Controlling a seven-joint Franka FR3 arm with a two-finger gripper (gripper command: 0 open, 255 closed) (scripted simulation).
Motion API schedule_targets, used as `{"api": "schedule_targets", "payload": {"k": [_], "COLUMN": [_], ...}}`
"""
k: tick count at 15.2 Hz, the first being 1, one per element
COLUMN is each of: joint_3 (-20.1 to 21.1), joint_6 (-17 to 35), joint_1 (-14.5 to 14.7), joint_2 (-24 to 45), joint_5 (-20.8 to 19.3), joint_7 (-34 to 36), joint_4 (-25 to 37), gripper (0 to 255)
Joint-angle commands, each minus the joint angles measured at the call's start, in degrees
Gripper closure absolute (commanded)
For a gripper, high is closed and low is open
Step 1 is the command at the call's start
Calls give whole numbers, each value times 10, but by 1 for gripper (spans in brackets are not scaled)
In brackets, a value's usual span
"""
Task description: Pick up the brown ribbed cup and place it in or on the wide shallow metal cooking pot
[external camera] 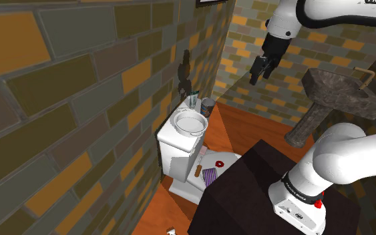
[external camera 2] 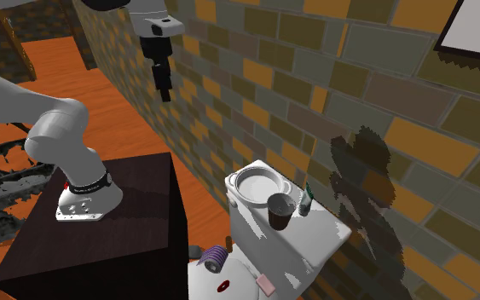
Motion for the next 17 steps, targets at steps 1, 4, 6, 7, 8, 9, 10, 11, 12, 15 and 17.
{"api": "schedule_targets", "payload": {"k": [1,4,6,7,8,9,10,11,12,15,17], "joint_3": [0,-23,-38,-46,-53,-61,-68,-75,-83,-104,-117], "joint_6": [0,53,88,105,122,139,156,172,187,232,259], "joint_1": [0,-8,-13,-15,-17,-18,-20,-21,-22,-25,-26], "joint_2": [0,41,72,88,105,123,141,160,179,240,282], "joint_5": [0,-7,-10,-11,-12,-12,-11,-11,-9,0,10], "joint_7": [0,-18,-31,-37,-44,-50,-57,-64,-71,-95,-112], "joint_4": [0,-11,-14,-15,-14,-13,-11,-8,-5,11,25], "gripper": [0,0,0,0,0,0,0,0,0,0,0]}}
